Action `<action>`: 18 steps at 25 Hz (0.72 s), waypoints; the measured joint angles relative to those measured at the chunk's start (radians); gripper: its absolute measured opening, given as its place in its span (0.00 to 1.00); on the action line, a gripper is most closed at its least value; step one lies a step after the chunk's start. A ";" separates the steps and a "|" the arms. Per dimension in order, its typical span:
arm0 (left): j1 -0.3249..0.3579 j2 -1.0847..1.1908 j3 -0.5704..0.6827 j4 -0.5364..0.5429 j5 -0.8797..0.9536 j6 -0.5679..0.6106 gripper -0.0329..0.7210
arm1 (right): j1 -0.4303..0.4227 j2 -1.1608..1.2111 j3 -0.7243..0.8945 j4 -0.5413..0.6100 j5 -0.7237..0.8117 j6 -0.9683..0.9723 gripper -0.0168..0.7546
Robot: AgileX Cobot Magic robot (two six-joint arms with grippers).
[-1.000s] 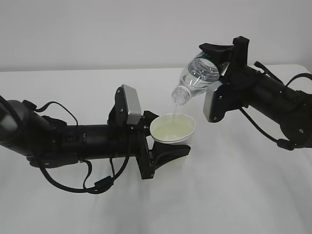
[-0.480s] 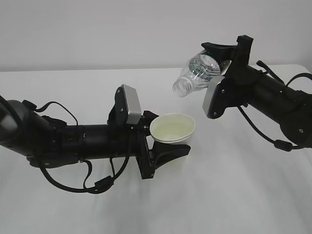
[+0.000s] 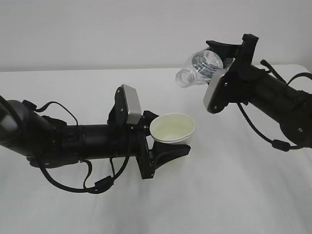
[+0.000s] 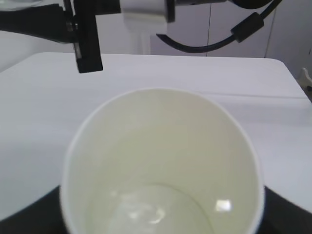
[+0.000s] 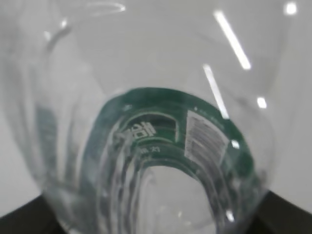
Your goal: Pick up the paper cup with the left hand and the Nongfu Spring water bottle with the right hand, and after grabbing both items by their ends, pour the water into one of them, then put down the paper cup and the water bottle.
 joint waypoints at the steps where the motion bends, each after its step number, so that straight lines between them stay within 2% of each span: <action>1: 0.000 0.000 0.000 0.000 0.000 0.000 0.68 | 0.000 0.000 0.000 0.007 0.000 0.010 0.64; 18: 0.000 0.000 0.000 -0.002 0.000 0.000 0.68 | 0.044 0.000 0.000 0.227 0.000 0.172 0.64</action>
